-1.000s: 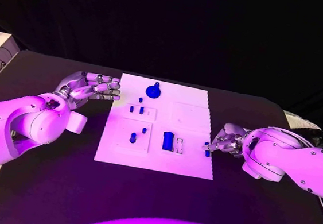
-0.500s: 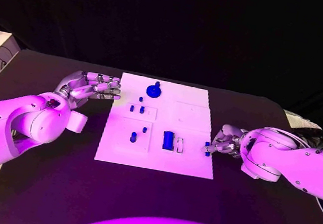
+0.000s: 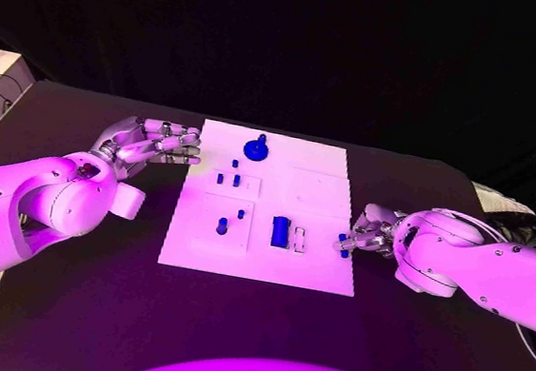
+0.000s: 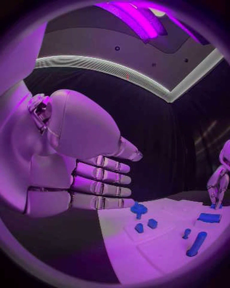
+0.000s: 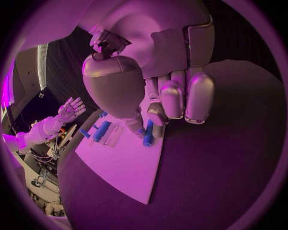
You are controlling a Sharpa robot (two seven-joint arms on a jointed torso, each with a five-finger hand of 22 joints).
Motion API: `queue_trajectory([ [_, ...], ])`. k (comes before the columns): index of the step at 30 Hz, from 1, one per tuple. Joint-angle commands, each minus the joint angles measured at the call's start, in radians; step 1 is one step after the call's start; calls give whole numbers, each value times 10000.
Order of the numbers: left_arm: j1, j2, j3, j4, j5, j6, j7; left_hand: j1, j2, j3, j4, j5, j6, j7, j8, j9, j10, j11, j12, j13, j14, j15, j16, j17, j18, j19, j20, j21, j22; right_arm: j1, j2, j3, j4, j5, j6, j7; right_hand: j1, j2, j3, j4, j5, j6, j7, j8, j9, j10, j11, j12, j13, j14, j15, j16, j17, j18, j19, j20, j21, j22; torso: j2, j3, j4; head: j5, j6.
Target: Assemble the parts on the task board
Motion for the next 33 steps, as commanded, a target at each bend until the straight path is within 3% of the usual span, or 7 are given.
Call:
queue_trajectory([
  [1, -6, 0, 6, 34, -19, 157, 78, -32, 58, 6, 26, -6, 6, 66, -2, 0, -62, 18, -21, -2, -9, -4, -34, -6, 176, -10, 63, -50, -10, -125, 84, -63, -74, -206, 223, -19, 386, 56, 446, -291, 79, -95, -39, -162, -757, -77, -57, -30, 7, -13, -41, -61, -12, -90, 250, -10, -38, 1544, 3, 0, -18, 19, -8],
  [5, -8, -6, 6, 43, -19, 157, 73, -23, 67, 14, 25, -6, -5, 74, -2, 0, -69, 23, -20, -1, -16, -1, -35, -6, 176, -14, 65, -51, -11, -152, 104, -65, -43, -135, 269, 18, 447, -125, 1284, -686, 323, -110, -63, -186, -877, -107, -56, -36, -5, -15, -44, -79, -12, -97, 243, -20, -50, 1544, -6, 2, -16, 33, -11],
  [8, -11, -14, 6, 49, -19, 158, 66, -15, 71, 21, 21, -4, -37, 95, -4, -2, -87, 30, -21, -1, -24, 4, -36, -7, 177, -17, 64, -52, -11, -167, 103, -65, 19, 18, 253, 58, 572, -235, 2106, -1132, 819, -204, -46, -187, -916, -150, -35, -80, -36, -22, -41, -106, -21, -101, 230, -24, -63, 1543, -8, 2, -15, 40, -16],
  [11, -18, -23, 6, 53, -19, 160, 55, -14, 71, 22, 20, -2, -48, 104, -4, -2, -93, 33, -20, -1, -27, 7, -35, -6, 177, -17, 63, -52, -10, -177, 96, -66, 88, 291, 158, 102, 423, -332, 2765, -1447, 1285, -284, 2, -120, -799, -147, -38, -114, -74, -19, -31, -116, -14, -100, 230, -17, -49, 1546, -1, 6, -14, 40, -6],
  [14, -24, -28, 6, 57, -19, 165, 46, -13, 72, 24, 18, -5, -66, 125, -8, -3, -100, 36, -21, -2, -31, 5, -36, -7, 177, -18, 66, -52, -11, -181, 76, -65, 168, 643, -22, 146, 207, -327, 3291, -1824, 1492, -465, 84, 18, -412, -151, -8, -169, -134, -20, -5, -135, -17, -81, 221, 9, -64, 1541, -1, 5, -16, 56, 7],
  [26, -39, -51, 6, 64, -19, 185, 27, -10, 74, 26, 14, -8, -72, 127, -1, 0, -119, 42, -22, -1, -38, 11, -35, -6, 176, -24, 67, -55, -12, 60, -134, -20, 627, 2161, -919, 417, -18, -255, 4053, -2495, 2194, -398, 230, 52, -133, -122, 14, -146, -173, -23, 12, -186, -72, -36, 206, 36, -49, 1535, -2, -2, -13, 87, -4],
  [33, -41, -54, 6, 64, -19, 194, 22, -10, 74, 26, 14, -8, -72, 127, -1, 0, -119, 42, -22, -1, -38, 11, -35, -6, 176, -24, 67, -55, -12, 268, -162, -4, 918, 2511, -1246, 491, -73, -254, 4101, -2593, 2342, -351, 226, 51, -117, -105, 4, -130, -173, -22, 6, -191, -87, -34, 204, 31, -31, 1536, -8, -8, -14, 108, -3],
])
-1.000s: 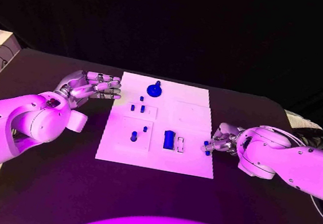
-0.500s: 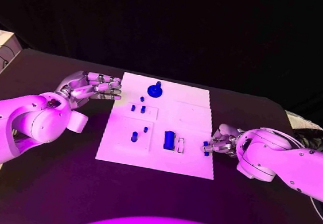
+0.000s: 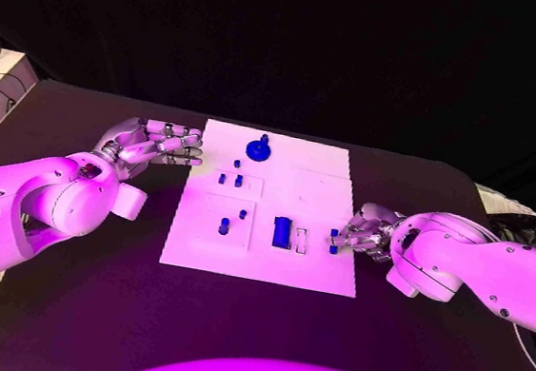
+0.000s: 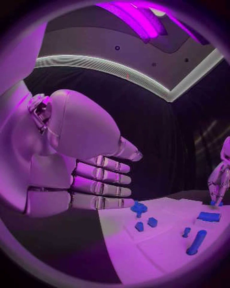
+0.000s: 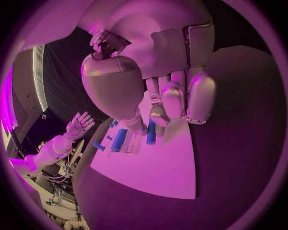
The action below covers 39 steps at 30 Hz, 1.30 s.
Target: Assemble the parts on the task board
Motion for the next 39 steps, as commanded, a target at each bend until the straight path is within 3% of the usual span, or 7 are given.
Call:
queue_trajectory([
  [1, -4, 5, 6, 30, -19, 175, 45, -10, 74, 27, 14, -8, 0, 54, -1, 0, -81, 3, -22, -1, -38, 11, -35, -6, 176, -24, 67, -55, -11, 66, 5, 3, 168, 586, -413, 236, -82, 4, 3127, -3210, 93, 56, -2, 12, 10, 131, -45, 17, -9, -22, -35, -53, -12, 117, 206, 30, -21, 1543, 0, -7, 1, 12, 2],
  [7, -5, 4, 6, 32, -19, 190, 34, -7, 77, 29, -1, -8, 6, 43, 0, 0, -88, 5, -19, -1, -48, 12, -35, -6, 181, -26, 71, -53, -11, 117, 174, 6, 272, 733, -449, 232, -97, -5, 3121, -3218, 115, 62, -5, 14, 17, 135, -46, 16, -12, -21, -37, -52, -13, 118, 204, 28, -25, 1541, 0, -6, 6, 16, -11],
  [23, -5, 6, 7, 53, -19, 210, 22, -25, 72, 8, -12, -6, 1, 47, -1, 0, -104, 10, -19, -1, -60, 17, -35, -5, 185, -33, 80, -54, -11, 4, 995, -33, -159, 396, -227, 142, -100, 5, 3072, -3209, 109, 60, -10, 10, 20, 132, -46, 14, -11, -24, -35, -59, -27, 118, 195, 30, -41, 1536, -2, -8, 9, 44, -31],
  [39, -5, -7, 7, 65, -19, 211, 16, -25, 72, 8, -12, -6, 1, 47, -1, 0, -104, 10, -19, -1, -60, 17, -35, -5, 185, -33, 80, -54, -11, -36, 1157, -40, -190, 94, 53, 87, -75, 13, 3015, -3207, 137, 66, -9, 0, 4, 127, -44, 24, -5, -21, -36, -51, -22, 115, 195, 30, -28, 1539, -3, 2, 2, 74, -48],
])
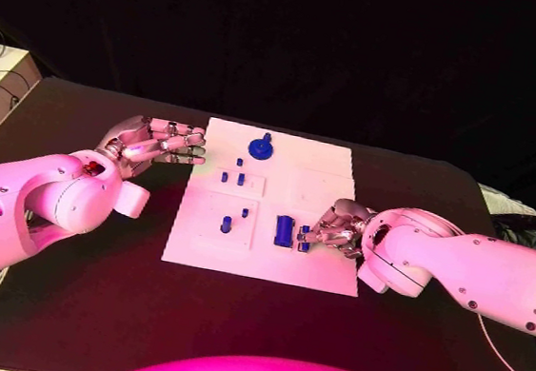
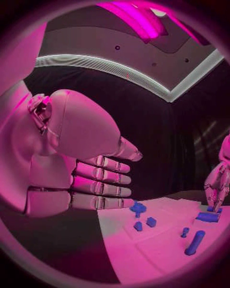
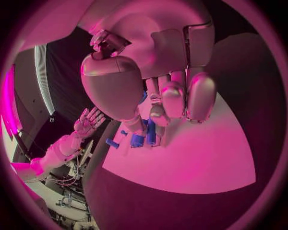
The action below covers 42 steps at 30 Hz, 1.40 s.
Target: Assemble the parts on the task board
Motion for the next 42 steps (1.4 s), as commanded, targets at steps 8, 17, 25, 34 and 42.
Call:
queue_trajectory([
  [8, -1, -2, 4, 32, -19, 161, 49, -32, 78, -17, -24, -7, -4, 60, 1, 1, -81, -20, -18, 0, -77, 22, -36, -5, 194, 1, 49, -53, -11, -34, 44, -6, -114, -417, 320, -65, 9, 45, 2799, -2988, -75, 29, -28, 9, -6, 131, -57, -10, -27, -28, -36, -65, -27, 113, 190, 34, -50, 1536, 6, 5, 0, 17, -15],
  [17, -1, -13, 4, 35, -19, 157, 45, -35, 78, -20, -23, -7, -3, 62, 1, 1, -82, -20, -18, 0, -77, 23, -36, -5, 194, 1, 49, -53, -11, -66, 108, -8, -236, -469, 155, -79, 346, 46, 578, -1890, -872, 363, -284, -248, -906, 77, -129, -7, -10, -23, -88, -108, -70, 63, 207, -24, -189, 1517, 4, -1, 1, 25, -9],
  [25, -1, -16, 4, 39, -19, 158, 40, -45, 74, -40, -15, -6, -22, 96, -3, -1, -82, -16, -17, 0, -81, 24, -36, -6, 194, 0, 52, -54, -11, -99, 156, -11, -255, -428, 143, -67, 417, 19, -64, -1335, -1248, 431, -262, -223, -1269, 72, -111, -14, -33, -21, -77, -113, -67, 60, 226, -19, -209, 1522, 2, 2, 1, 25, -20],
  [34, -1, -26, 4, 45, -19, 155, 36, -47, 77, -44, -13, -6, -23, 95, -2, -1, -87, -13, -18, 0, -86, 26, -36, -6, 195, 0, 52, -53, -11, -112, 164, -11, -275, -389, -56, -81, 198, 255, -931, -662, -908, 409, -242, -172, -1242, 91, -93, 8, -41, -15, -68, -88, -42, 67, 239, -6, -210, 1524, 3, 0, 3, 16, 2],
  [42, -1, -40, 4, 49, -19, 152, 33, -49, 82, -49, -8, -7, -26, 95, -1, 0, -94, -9, -18, 0, -93, 30, -35, -5, 197, 2, 52, -52, -11, -113, 128, -11, -255, -344, 10, -96, 265, 593, -903, -572, -264, 521, -313, -130, -1226, 135, -144, 52, -21, -5, -101, -24, 46, 53, 258, -29, -120, 1544, 5, 3, -2, 10, -10],
])
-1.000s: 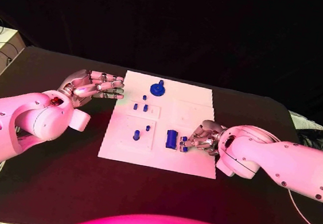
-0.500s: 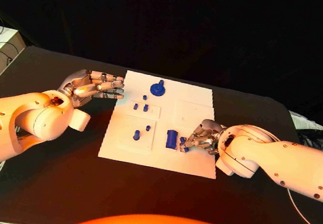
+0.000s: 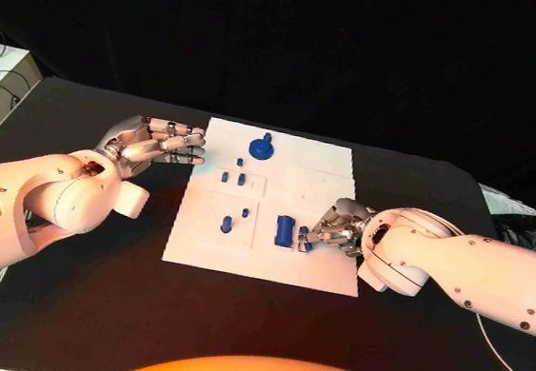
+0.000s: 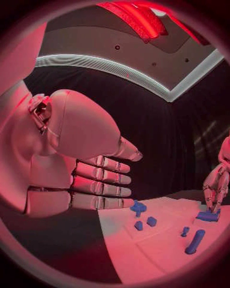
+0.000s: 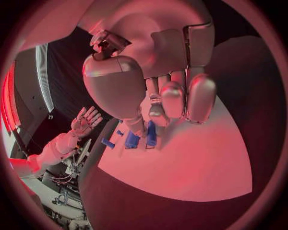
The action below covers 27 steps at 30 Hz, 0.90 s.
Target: Assemble the parts on the task board
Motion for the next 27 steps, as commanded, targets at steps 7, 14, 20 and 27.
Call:
queue_trajectory([
  [7, 0, -9, 7, 32, -18, 142, 50, -49, 82, -49, -8, -7, 11, 59, -1, 0, -95, -9, -18, 0, -58, -5, -35, -6, 197, 1, 52, -52, -11, -36, -35, -21, 73, 45, 185, -17, -159, 147, 477, -283, 608, 294, -9, 155, -834, 65, -107, -91, -1, 12, -65, 27, 82, 36, 232, -53, 57, 1534, 1, 9, -1, 1, -24],
  [14, 0, -13, 7, 32, -17, 139, 49, -49, 82, -49, -8, -7, 11, 59, -1, 0, -95, -9, -18, 0, -58, -5, -35, -6, 197, 1, 52, -52, -11, -37, -57, -21, 131, 51, 266, 7, -301, -8, 422, -363, 526, 299, -18, 227, -979, 70, -107, -111, 11, 8, -56, 6, 95, 37, 228, -58, 46, 1529, 1, 3, 1, 7, -43],
  [20, 0, -10, 7, 33, -17, 139, 50, -42, 83, -64, -9, -6, 15, 55, -1, 0, -108, -7, -19, 0, -74, -2, -38, -7, 202, -3, 57, -54, -11, -39, -49, -21, 149, 44, 65, 22, -672, -178, -36, 6, -39, 331, 3, 243, -1064, 75, -84, -121, 19, 10, -37, -10, 90, 43, 230, -46, 28, 1525, -3, 1, -1, 5, -45],
  [27, 0, -14, 7, 31, -17, 128, 49, -42, 83, -64, -9, -6, 15, 55, -1, 0, -108, -7, -19, 0, -74, -2, -38, -7, 202, -3, 57, -54, -11, -40, -45, -21, 133, 39, -180, 74, -816, -185, -933, 551, -203, 337, 54, 247, -1196, 71, -50, -125, 25, 17, -3, -16, 98, 61, 228, -14, -15, 1517, -2, -5, 7, 8, -41],
])
